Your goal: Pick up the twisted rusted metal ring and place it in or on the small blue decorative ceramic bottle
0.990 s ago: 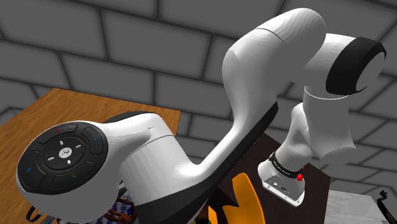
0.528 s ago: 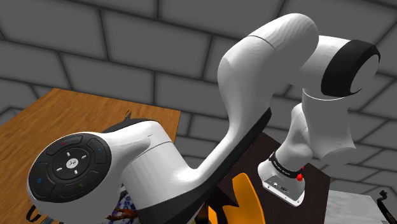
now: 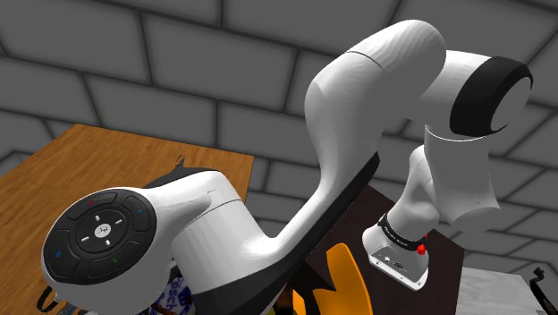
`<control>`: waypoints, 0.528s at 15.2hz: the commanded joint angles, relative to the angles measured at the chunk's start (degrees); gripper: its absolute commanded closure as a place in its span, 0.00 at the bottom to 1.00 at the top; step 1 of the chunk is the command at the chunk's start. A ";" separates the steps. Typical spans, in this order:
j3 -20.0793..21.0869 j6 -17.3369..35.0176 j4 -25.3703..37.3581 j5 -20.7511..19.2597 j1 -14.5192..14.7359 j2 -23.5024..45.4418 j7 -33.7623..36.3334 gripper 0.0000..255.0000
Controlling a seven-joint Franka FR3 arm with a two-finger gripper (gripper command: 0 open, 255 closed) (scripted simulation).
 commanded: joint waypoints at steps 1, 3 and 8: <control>0.00 0.02 -0.05 0.00 -0.02 -0.03 0.00 0.00; 1.00 -2.35 0.26 1.45 -0.23 -2.27 -0.78 0.00; 1.81 -4.59 0.83 2.71 -0.35 -4.13 -1.48 0.00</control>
